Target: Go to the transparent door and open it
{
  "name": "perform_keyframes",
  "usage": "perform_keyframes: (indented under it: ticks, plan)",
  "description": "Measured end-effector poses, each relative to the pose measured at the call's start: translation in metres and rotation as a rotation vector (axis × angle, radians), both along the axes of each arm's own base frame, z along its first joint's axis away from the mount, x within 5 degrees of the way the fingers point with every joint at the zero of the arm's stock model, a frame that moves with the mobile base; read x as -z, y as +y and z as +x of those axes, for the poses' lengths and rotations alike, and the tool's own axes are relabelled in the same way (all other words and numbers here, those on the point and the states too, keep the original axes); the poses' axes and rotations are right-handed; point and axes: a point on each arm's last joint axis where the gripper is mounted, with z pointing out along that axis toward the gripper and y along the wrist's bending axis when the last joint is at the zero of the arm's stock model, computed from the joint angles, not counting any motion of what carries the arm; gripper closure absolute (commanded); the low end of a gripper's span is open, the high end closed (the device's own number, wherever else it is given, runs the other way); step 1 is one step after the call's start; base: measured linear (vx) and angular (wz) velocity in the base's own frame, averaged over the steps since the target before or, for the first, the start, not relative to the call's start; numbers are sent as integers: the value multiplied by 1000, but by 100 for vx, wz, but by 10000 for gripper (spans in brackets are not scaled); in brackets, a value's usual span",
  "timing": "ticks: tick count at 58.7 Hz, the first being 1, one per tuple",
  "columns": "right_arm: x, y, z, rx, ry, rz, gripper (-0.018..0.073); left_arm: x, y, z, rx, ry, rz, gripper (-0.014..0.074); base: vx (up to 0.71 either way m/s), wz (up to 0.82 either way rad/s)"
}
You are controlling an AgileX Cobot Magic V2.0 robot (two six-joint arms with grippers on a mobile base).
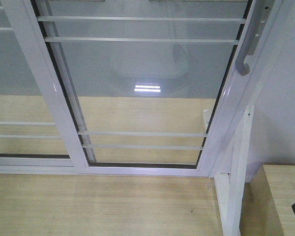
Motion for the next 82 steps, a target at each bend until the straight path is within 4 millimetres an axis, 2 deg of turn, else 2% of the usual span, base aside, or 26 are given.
perform_keyframes:
  ticks: [82]
  plan:
    - [0, 0, 0, 0, 0, 0, 568, 0, 0, 0, 0, -2, 0, 602, 3, -1]
